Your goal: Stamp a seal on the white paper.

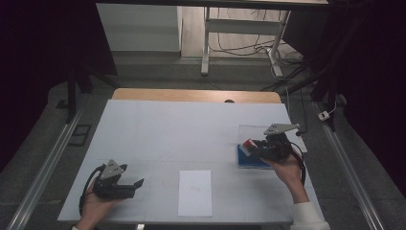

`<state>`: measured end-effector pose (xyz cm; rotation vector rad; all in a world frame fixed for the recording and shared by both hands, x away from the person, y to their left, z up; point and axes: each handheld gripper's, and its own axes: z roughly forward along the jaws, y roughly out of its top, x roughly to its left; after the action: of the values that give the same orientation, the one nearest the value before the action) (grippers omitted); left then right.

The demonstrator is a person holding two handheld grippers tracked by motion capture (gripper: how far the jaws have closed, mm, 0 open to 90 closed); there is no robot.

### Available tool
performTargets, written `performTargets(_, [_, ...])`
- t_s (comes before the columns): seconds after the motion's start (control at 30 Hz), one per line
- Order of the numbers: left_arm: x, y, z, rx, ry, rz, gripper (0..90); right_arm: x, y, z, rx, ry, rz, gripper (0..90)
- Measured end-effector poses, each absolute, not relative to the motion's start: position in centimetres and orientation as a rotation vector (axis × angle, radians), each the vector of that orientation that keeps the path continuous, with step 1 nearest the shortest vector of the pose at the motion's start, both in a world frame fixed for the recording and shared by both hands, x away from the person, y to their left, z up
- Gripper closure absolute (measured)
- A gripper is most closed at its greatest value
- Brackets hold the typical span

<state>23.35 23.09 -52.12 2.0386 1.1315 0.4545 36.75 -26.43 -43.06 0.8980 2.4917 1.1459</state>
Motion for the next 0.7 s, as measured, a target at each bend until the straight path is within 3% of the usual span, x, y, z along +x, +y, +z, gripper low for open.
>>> performTargets(0.7, [23.2,23.1,-52.0,2.031,1.131,0.457,16.7,34.9,-22.3,-42.3,0.695,2.589,1.189,69.7])
